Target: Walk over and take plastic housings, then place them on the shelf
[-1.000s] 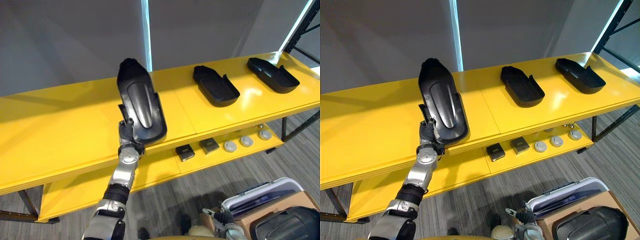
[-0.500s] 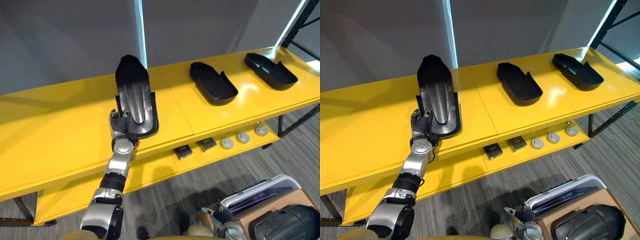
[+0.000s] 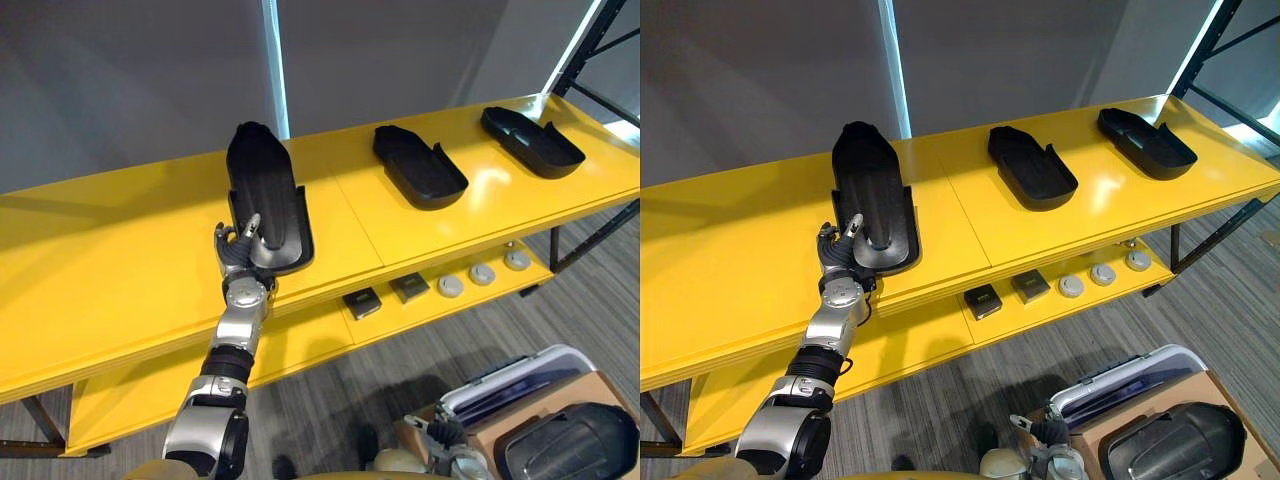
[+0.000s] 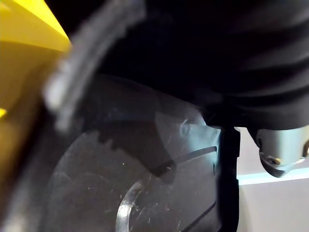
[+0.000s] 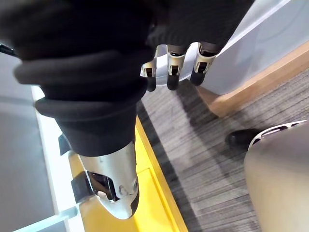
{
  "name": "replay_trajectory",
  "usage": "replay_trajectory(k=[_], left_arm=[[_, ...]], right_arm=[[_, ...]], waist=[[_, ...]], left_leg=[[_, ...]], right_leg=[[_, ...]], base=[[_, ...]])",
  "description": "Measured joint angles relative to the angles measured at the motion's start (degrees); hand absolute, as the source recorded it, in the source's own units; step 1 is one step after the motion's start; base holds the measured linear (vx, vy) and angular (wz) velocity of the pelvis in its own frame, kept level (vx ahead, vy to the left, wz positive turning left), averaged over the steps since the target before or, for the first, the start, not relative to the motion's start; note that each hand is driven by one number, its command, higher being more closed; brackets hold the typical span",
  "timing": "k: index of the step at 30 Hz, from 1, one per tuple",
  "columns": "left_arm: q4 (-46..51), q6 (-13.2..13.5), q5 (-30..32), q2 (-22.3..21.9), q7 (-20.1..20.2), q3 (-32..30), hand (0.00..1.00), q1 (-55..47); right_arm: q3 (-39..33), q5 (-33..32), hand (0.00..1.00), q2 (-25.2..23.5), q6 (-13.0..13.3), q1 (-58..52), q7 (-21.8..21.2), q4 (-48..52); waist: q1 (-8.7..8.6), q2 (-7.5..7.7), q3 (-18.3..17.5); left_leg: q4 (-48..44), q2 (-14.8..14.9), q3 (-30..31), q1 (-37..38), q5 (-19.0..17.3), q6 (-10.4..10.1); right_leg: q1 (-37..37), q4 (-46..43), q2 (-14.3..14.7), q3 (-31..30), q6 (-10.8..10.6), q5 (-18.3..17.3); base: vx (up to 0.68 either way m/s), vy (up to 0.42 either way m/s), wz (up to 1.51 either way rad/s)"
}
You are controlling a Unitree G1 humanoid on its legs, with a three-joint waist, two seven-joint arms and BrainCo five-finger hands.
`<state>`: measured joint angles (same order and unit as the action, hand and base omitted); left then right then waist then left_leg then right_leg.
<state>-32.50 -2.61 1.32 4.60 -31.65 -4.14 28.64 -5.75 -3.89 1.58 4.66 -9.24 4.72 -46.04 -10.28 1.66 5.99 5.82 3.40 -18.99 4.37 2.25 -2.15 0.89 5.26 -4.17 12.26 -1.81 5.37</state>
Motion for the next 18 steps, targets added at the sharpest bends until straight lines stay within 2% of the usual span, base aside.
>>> replay_trajectory(k=[12,18], left_arm=[[3.78,-0.90,6.33,-1.17,-1.49,0.20,0.00,-0.15],[7.90,-0.73,8.39,-1.82,-3.85,0.96,0.00,-0.60]], right_arm=[[0.02,-0.01,0.00,0.00,0.22,0.03,0.02,-0.15],[0.07,-0.01,0.00,0.01,0.48,0.04,0.11,-0.30]], waist=[[0.03,0.01,0.00],[0.03,0.01,0.00]], left_leg=[[-0.01,-0.02,0.21,-0.01,0.00,0.01],[0.01,-0.02,0.42,0.19,0.00,0.01]], right_leg=[[0.06,-0.04,-0.01,0.14,0.00,0.00],[0.39,-0.02,-0.01,0.24,-0.01,-0.01]], base=[[0.00,0.000,0.00],[0.00,0.000,0.01]])
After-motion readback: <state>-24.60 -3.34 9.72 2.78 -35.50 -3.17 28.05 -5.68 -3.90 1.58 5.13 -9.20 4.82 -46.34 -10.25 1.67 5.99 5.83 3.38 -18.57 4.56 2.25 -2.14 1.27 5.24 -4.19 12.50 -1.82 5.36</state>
